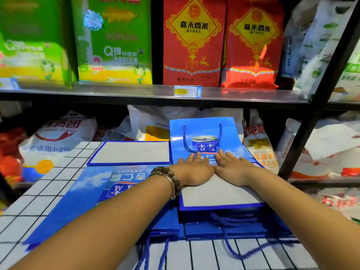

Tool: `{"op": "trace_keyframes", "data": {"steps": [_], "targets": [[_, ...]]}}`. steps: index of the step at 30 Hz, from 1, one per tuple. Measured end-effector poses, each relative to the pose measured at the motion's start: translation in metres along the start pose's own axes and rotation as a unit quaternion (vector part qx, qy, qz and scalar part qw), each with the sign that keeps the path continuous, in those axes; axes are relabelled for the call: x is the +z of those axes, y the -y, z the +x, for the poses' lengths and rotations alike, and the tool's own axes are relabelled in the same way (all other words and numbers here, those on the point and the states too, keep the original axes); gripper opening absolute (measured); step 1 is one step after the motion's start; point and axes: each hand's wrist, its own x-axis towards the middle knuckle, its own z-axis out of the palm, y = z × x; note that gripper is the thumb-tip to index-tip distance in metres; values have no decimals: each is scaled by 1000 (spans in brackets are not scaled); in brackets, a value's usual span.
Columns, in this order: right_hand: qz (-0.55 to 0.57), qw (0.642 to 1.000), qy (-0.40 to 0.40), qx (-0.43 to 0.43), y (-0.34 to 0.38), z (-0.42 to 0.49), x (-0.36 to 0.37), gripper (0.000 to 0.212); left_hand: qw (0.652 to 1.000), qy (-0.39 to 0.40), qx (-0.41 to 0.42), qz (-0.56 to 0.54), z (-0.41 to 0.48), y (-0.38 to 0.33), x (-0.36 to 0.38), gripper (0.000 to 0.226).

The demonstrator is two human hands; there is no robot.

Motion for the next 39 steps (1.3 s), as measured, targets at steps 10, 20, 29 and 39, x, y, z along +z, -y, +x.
{"op": "trace_keyframes", "data": {"steps": [10,20,29,39], "targets": [[-10,936,-338,-98,43,-63,-33,48,980,-160,116,15,-101,8,-26,65],[1,919,-245,-310,168,-147,36,50,988,-91,-87,90,-219,101,50,130],[25,931,-253,-263,175,-173,82,50,971,-224,-49,65,-268,93,97,58],[38,938,-237,-250,177,-181,79,60,928,-336,-161,6,-326,118,97,64]]}}
